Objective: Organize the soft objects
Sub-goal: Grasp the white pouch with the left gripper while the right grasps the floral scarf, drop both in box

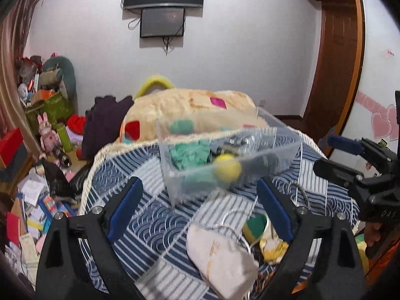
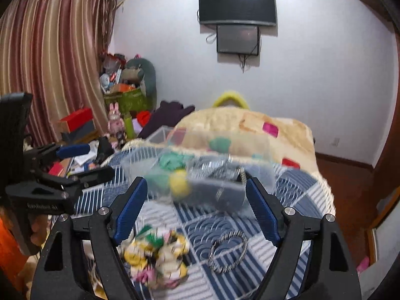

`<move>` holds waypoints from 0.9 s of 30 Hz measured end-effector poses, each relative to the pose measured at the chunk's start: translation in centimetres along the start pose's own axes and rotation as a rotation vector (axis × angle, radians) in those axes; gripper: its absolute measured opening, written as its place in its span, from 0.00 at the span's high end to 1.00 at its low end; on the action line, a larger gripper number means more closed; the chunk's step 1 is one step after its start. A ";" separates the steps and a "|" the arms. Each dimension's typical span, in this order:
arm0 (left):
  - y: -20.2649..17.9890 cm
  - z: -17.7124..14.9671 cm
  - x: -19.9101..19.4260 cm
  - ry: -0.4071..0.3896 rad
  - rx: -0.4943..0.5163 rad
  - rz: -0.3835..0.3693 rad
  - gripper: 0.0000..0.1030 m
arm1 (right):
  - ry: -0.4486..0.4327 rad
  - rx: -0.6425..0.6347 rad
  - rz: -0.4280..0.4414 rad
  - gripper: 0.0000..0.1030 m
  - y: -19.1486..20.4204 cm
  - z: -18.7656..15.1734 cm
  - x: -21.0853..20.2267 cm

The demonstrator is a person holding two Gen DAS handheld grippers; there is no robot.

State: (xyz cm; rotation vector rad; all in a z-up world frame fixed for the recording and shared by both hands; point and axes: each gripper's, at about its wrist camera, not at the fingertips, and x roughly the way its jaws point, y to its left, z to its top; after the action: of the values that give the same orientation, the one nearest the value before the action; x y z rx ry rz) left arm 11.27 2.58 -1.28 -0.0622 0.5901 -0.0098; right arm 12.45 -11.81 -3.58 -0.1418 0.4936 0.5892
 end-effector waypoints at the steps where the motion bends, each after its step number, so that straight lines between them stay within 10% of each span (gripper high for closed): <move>1: 0.1 -0.4 0.1 0.010 -0.007 0.002 0.06 | 0.012 0.006 0.004 0.24 0.0 -0.6 0.1; 12: 0.3 -5.1 1.2 0.094 -0.061 0.016 0.06 | 0.119 0.066 0.032 0.26 0.4 -5.4 1.4; 27: -0.9 -8.3 2.7 0.183 -0.056 -0.019 0.06 | 0.212 0.085 0.089 0.75 1.1 -7.5 2.4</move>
State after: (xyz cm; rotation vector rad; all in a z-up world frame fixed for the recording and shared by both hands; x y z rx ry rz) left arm 8.94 1.16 -9.61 -0.1219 0.7729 -0.0176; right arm 10.50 -11.75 -11.31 -0.1028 0.7322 0.6422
